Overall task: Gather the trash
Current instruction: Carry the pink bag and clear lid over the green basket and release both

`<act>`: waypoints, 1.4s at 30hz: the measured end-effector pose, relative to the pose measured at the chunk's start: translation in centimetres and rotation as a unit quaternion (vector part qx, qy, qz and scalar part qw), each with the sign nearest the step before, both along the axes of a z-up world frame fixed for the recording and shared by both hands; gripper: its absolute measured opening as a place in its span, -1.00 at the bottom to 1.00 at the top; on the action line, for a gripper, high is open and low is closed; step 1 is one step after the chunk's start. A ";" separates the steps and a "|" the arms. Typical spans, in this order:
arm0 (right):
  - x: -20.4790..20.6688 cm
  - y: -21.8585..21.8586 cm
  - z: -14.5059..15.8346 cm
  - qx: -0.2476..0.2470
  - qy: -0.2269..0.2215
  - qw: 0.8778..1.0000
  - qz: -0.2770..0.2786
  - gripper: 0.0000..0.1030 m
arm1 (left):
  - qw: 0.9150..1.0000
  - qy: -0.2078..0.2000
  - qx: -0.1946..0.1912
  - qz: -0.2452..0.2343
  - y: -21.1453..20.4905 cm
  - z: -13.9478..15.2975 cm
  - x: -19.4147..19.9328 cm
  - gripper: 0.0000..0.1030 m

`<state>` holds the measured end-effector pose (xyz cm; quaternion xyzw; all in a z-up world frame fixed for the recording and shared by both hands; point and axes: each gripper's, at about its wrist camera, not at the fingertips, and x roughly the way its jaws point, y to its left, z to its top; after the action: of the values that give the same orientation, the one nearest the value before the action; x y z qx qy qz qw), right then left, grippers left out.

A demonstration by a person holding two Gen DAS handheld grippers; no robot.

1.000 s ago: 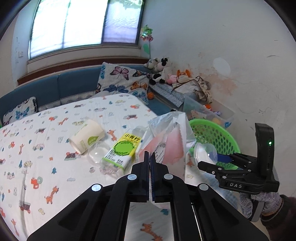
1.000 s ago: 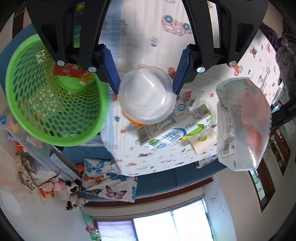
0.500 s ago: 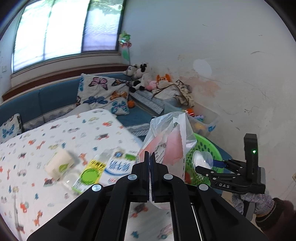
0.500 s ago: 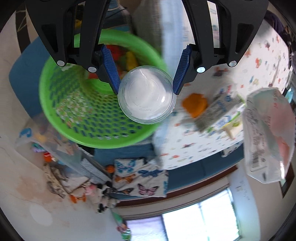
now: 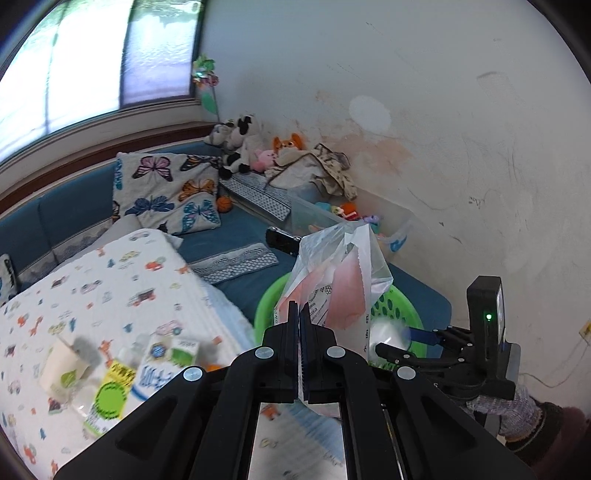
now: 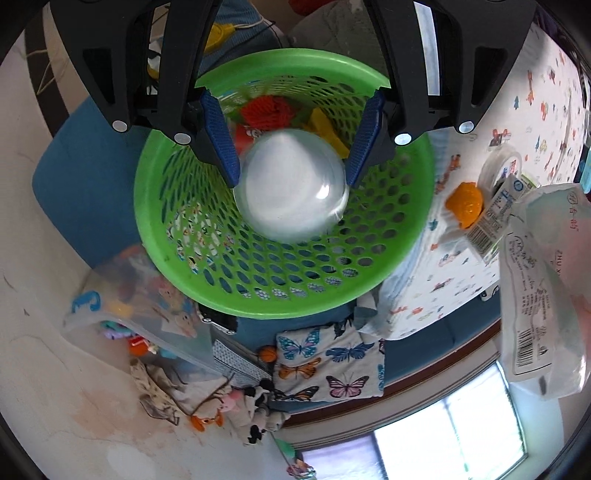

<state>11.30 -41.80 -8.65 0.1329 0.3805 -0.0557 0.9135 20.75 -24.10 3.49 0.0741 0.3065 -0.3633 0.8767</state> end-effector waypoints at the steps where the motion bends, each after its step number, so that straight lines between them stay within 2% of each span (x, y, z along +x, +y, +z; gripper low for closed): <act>1: -0.1 -0.3 0.0 0.004 -0.001 1.000 -0.003 0.26 | 1.000 0.001 0.003 -0.002 -0.4 -0.2 0.1 -0.98; 13: -2.7 -1.2 0.9 0.006 -0.017 1.000 -0.012 0.26 | 0.999 0.030 0.023 -0.016 -5.6 -3.0 1.6 -0.98; 24: -3.9 -0.9 1.3 0.014 -0.026 1.000 -0.010 0.28 | 0.996 0.067 0.045 -0.030 -7.3 -5.7 1.8 -0.96; 27: -4.1 -0.7 1.5 0.013 -0.028 0.999 -0.007 0.28 | 0.996 0.070 0.042 -0.028 -7.2 -5.8 1.7 -0.66; 30: -4.3 -0.5 1.7 0.013 -0.031 0.999 -0.006 0.28 | 0.996 0.071 0.036 -0.030 -6.9 -5.7 1.4 -0.66; 33: -4.5 -0.3 1.9 0.010 -0.033 0.999 -0.005 0.28 | 0.997 0.069 0.035 -0.026 -6.5 -5.6 1.2 -0.54; 39: -4.9 0.3 2.4 0.008 -0.037 0.999 0.001 0.28 | 0.998 0.060 0.029 -0.013 -3.9 -4.8 0.8 -0.52; 42: -4.9 1.0 2.6 0.007 -0.039 0.999 0.006 0.28 | 0.998 0.056 0.030 0.001 -2.0 -4.7 0.7 -0.21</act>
<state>6.42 -40.79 -6.06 0.1394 0.3455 -0.0426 0.9270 21.45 -26.11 -1.17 0.0798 0.3657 -0.3564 0.8561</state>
